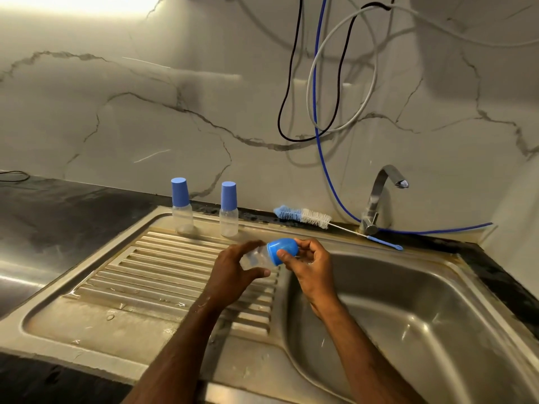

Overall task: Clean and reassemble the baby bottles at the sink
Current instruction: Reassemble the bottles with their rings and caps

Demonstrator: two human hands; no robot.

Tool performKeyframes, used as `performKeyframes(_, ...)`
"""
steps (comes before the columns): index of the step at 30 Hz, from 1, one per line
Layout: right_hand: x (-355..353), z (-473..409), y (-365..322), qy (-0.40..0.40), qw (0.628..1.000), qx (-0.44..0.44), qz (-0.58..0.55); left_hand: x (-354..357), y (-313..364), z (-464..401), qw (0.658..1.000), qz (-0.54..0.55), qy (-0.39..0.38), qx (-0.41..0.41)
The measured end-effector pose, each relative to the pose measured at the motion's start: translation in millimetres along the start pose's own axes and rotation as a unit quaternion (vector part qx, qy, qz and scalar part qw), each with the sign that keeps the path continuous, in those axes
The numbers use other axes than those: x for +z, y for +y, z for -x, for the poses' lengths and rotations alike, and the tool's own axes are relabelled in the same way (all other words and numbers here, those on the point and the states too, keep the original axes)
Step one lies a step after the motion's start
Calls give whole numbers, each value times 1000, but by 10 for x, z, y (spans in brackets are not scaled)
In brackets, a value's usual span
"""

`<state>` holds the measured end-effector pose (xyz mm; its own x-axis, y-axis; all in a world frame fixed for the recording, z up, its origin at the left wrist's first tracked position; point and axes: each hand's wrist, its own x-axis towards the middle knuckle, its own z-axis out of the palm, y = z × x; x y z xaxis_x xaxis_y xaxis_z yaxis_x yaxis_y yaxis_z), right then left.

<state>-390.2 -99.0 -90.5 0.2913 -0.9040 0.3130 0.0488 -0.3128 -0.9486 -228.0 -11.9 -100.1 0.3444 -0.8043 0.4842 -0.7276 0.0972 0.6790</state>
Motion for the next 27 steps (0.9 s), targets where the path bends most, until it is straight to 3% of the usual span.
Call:
performKeyframes(9,-32,52,-95,-10,999,-23,32,107,75,84,1000,-6,1,-11)
performKeyframes(14,119,145,-28,-41,999,-15,-26,184,156,68,990,132,54,-17)
performKeyframes(16,191,93,-2,-26,1000,-7,-14,185,115,13,988,149,39,-17)
performKeyframes(21,242,-185,49,-2,997,39,60,85,-113,-251,991,115,-23,-67)
performKeyframes(27,260,-774,65,-12,986,30,166,92,-436,-556,992,48,47,-110)
